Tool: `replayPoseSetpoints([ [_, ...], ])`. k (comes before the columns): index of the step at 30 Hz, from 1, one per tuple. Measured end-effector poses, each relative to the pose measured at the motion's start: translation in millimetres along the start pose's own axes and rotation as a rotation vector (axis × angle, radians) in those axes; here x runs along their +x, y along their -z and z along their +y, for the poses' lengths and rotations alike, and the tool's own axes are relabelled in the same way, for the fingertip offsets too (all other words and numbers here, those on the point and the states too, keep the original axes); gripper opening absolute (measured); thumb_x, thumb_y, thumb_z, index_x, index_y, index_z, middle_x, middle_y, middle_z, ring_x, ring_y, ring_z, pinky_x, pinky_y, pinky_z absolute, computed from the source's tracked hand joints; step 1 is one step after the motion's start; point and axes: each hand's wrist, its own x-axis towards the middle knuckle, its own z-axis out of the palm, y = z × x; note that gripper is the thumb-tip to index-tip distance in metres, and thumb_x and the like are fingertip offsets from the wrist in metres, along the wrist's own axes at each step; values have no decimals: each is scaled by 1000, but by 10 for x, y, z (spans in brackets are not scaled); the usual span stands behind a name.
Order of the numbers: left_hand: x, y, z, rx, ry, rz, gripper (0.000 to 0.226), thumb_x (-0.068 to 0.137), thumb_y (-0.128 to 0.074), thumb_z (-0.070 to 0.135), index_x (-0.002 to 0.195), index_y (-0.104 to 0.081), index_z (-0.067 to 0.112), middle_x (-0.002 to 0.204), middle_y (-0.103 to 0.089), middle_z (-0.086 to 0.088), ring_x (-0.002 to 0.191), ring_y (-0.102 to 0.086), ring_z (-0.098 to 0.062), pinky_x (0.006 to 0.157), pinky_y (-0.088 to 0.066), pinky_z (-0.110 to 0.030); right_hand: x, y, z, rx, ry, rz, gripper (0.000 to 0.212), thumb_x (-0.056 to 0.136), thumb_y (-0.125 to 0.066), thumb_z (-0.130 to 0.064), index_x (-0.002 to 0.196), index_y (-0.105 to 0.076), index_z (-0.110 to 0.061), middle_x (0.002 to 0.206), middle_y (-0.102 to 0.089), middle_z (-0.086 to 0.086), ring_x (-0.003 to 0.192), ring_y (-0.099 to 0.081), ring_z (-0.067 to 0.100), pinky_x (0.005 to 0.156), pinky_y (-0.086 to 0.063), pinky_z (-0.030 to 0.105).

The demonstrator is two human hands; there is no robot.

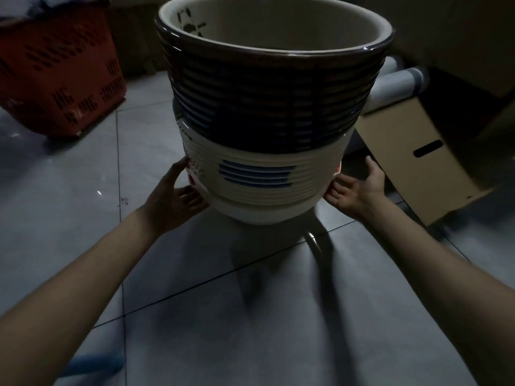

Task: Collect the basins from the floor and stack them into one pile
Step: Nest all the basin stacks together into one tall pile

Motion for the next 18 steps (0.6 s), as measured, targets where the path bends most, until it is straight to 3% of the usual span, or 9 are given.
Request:
replayPoseSetpoints([
  [6,-150,121,-197,-55,3,-54,95,77,-88,47,145,-43,-3,132,-67,-19,121,-67,-35,110,-48,-46,-135,74,111,-24,32,84,76,90,-57,-61,135,-55,1,121,-68,24,111,-68,36,88,-59,46],
  [9,-234,166,-271,-52,5,-42,94,77,-89,43,145,-42,-2,131,-67,-21,120,-67,-36,106,-52,-48,-211,182,115,-83,22,67,78,89,-59,-63,134,-53,0,119,-69,26,107,-70,37,81,-62,46],
  [14,-279,152,-203,89,-28,36,86,78,-83,53,138,-48,2,128,-69,-22,115,-70,-37,102,-53,-50,-270,149,126,-353,81,24,69,88,-56,-70,132,-54,-18,124,-61,19,113,-63,35,97,-55,49],
  [18,-259,137,-19,292,-71,21,94,80,-72,70,147,-46,9,134,-66,-16,121,-67,-34,104,-51,-50,-280,9,113,-449,162,28,66,88,-52,-71,134,-58,-25,122,-60,8,113,-60,27,96,-53,46],
])
